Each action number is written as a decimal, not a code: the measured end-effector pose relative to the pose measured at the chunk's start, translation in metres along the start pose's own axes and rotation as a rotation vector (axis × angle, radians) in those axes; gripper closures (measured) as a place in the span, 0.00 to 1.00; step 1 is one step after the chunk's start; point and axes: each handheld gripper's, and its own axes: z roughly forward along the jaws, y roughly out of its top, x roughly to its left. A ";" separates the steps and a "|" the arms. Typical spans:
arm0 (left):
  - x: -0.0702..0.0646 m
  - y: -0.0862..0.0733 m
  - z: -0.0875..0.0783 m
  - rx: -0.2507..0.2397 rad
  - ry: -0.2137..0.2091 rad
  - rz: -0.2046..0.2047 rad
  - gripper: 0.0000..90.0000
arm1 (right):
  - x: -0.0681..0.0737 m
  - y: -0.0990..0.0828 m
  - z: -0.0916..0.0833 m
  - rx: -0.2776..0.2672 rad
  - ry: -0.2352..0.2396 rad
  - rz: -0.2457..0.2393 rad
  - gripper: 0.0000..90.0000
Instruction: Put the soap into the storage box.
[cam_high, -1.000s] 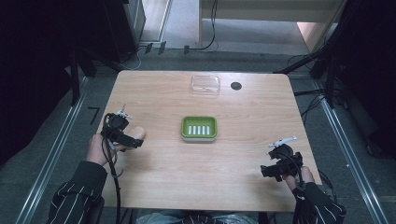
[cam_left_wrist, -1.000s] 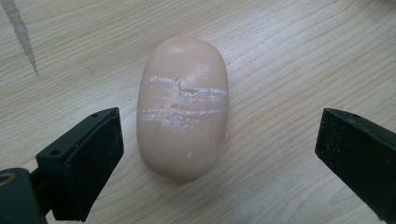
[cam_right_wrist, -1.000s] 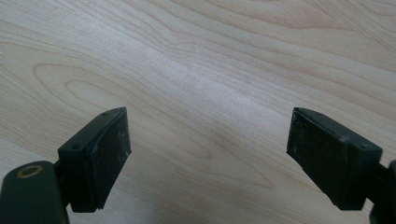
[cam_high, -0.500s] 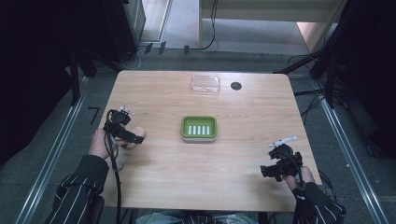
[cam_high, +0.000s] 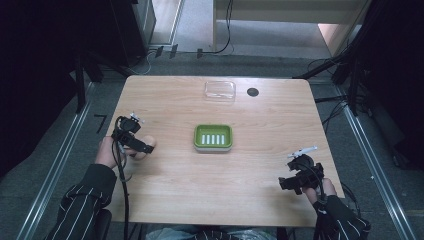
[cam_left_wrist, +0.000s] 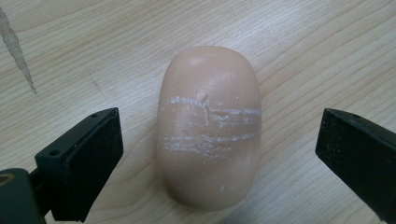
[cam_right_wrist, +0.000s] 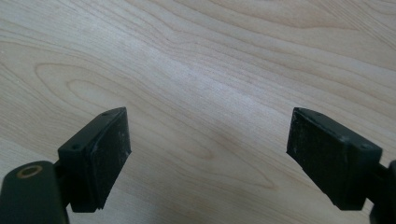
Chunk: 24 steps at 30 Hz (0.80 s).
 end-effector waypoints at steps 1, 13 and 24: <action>0.000 0.000 0.000 0.000 -0.002 0.000 0.02 | 0.000 0.000 0.000 0.000 -0.002 0.001 0.16; 0.003 0.003 0.005 0.030 -0.004 0.020 0.07 | 0.000 0.000 0.000 -0.001 -0.001 0.003 0.16; 0.005 0.008 0.011 0.060 -0.015 0.035 0.15 | 0.000 0.000 0.000 -0.001 0.000 0.003 0.16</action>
